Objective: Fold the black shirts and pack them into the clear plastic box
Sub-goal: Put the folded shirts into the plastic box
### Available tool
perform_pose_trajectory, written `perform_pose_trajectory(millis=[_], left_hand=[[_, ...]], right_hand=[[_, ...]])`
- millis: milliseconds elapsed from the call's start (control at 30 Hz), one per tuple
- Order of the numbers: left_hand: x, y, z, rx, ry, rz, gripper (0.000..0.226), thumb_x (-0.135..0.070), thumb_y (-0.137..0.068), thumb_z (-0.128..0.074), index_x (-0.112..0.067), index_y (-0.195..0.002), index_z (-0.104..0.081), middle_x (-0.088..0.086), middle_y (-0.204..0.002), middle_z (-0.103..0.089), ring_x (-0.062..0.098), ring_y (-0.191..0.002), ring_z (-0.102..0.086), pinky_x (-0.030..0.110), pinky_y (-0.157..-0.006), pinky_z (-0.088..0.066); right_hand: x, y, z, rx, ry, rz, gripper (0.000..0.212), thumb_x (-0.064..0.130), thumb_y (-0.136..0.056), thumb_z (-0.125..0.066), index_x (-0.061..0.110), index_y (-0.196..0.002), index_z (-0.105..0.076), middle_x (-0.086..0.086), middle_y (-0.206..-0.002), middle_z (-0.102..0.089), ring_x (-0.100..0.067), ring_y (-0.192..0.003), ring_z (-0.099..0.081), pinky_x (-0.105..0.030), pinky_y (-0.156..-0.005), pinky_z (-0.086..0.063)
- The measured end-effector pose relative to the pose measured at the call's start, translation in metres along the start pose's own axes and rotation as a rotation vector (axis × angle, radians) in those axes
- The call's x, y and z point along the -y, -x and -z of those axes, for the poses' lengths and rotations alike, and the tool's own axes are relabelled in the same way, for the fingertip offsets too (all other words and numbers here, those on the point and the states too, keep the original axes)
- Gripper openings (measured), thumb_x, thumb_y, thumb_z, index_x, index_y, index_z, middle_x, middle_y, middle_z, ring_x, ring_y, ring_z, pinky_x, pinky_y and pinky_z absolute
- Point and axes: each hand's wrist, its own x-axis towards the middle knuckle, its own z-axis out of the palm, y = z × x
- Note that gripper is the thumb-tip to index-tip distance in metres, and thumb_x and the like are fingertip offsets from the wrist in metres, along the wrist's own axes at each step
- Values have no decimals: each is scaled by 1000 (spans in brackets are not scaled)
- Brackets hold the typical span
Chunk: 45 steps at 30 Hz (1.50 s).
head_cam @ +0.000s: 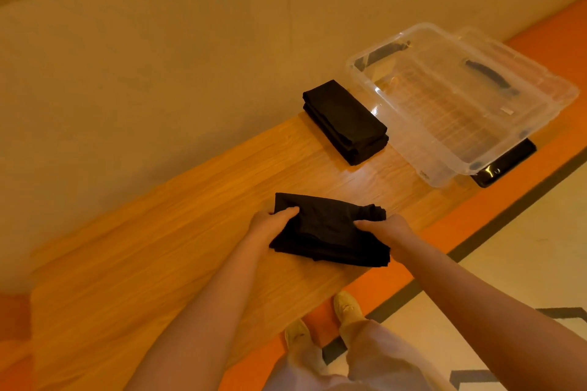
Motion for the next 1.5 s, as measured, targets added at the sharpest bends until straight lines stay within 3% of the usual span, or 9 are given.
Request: perform_pose_trajectory(millis=[100, 233, 400, 633, 733, 867, 1033, 1233, 1500], left_hand=[[-4, -1, 1, 95, -21, 66, 52, -35, -74, -82, -11, -115, -62, 11, -113, -65, 29, -102, -63, 43, -91, -53], [-3, 4, 1, 159, 13, 103, 43, -27, -76, -81, -11, -111, -64, 13, -106, -69, 29, -95, -67, 42, -86, -56], [10, 13, -2, 120, 13, 26, 29, -30, -85, -72, -19, -110, -63, 2, -107, -67, 21, -93, -65, 37, -85, -54], [30, 29, -10, -7, -45, -133, 46, -39, -91, -62, -26, -134, -49, -5, -126, -56, 17, -113, -53, 28, -89, -39], [36, 35, -11, -48, -14, -137, 42, -39, -90, -63, -25, -129, -53, -6, -118, -57, 15, -106, -54, 27, -87, -41], [43, 39, -9, -96, 57, -73, 28, -38, -87, -69, -25, -110, -62, -4, -109, -62, 10, -89, -57, 23, -69, -45], [43, 36, -7, -163, -102, -158, 27, -42, -89, -64, -25, -111, -62, -6, -102, -62, 15, -98, -59, 26, -77, -45], [3, 35, -11, -430, -484, -274, 47, -53, -90, -54, -19, -122, -54, 0, -109, -64, 19, -97, -62, 30, -72, -51], [-82, 43, -5, -543, -471, -430, 49, -53, -91, -54, -15, -121, -52, 0, -103, -63, 19, -91, -61, 28, -64, -47]], right_hand=[[4, -4, 5, 56, -14, -32, 62, 25, -78, -79, -2, -124, -47, -9, -110, -47, -34, -120, -49, -37, -82, -42], [0, -11, 8, 119, -29, -15, 57, 26, -73, -83, 8, -119, -53, -12, -120, -57, -29, -104, -56, -42, -86, -51], [-6, -5, 9, 176, -9, 194, 50, 19, -74, -81, 22, -113, -51, -1, -110, -56, -23, -99, -59, -44, -84, -54], [-2, -4, 17, 281, 65, 352, 51, 19, -79, -78, 22, -116, -43, 9, -98, -51, -14, -88, -56, -30, -70, -51], [2, -10, 22, 259, 181, 452, 51, 25, -78, -78, 23, -115, -43, 9, -102, -52, -12, -88, -58, -31, -67, -53], [10, -15, 23, 269, 237, 481, 53, 30, -76, -80, 22, -116, -46, 6, -105, -57, -12, -92, -60, -37, -73, -56], [26, -13, 14, 265, 310, 538, 53, 32, -79, -77, 23, -118, -44, 12, -98, -51, -1, -84, -54, -22, -63, -49], [57, -7, 5, 207, 398, 693, 53, 33, -80, -76, 20, -122, -44, 7, -106, -53, -6, -88, -55, -16, -61, -45], [131, -2, 35, 60, 346, 858, 57, 33, -79, -77, 18, -124, -45, 6, -106, -57, -10, -97, -58, -18, -71, -49]])
